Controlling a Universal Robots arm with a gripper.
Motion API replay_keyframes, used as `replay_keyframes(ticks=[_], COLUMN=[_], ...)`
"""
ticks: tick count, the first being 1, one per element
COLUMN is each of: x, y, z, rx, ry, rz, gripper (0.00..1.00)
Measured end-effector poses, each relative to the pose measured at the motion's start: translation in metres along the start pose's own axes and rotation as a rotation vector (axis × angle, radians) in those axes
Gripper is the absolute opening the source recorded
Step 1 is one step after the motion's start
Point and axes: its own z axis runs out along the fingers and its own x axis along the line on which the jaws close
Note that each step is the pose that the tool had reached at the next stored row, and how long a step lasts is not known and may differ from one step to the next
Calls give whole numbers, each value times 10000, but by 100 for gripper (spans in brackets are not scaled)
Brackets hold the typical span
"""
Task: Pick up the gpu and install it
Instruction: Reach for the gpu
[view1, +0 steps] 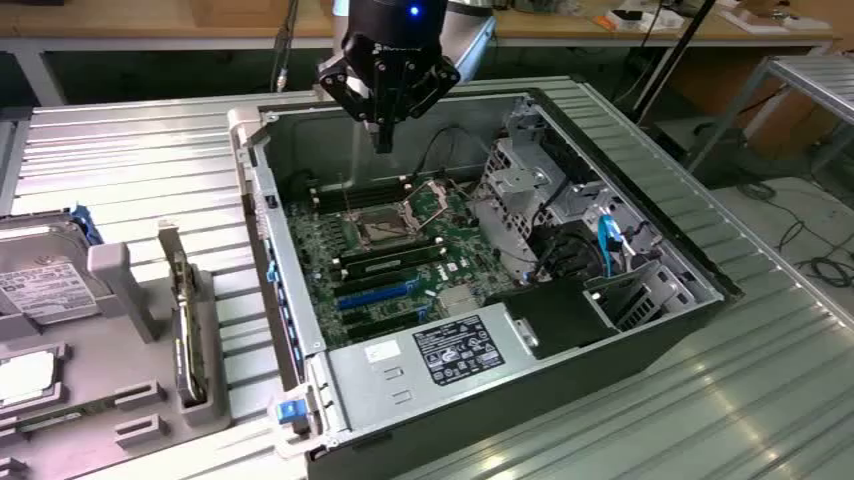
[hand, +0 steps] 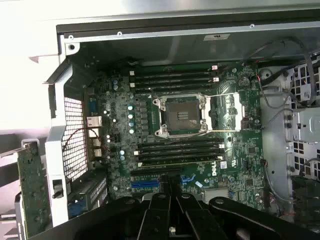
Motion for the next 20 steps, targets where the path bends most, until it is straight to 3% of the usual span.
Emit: replay_keyframes(ticks=[10, 20], x=[4, 97], y=[0, -18], z=[-1, -3], rx=[1, 1], ry=[0, 0], rz=[1, 0], gripper=[11, 11])
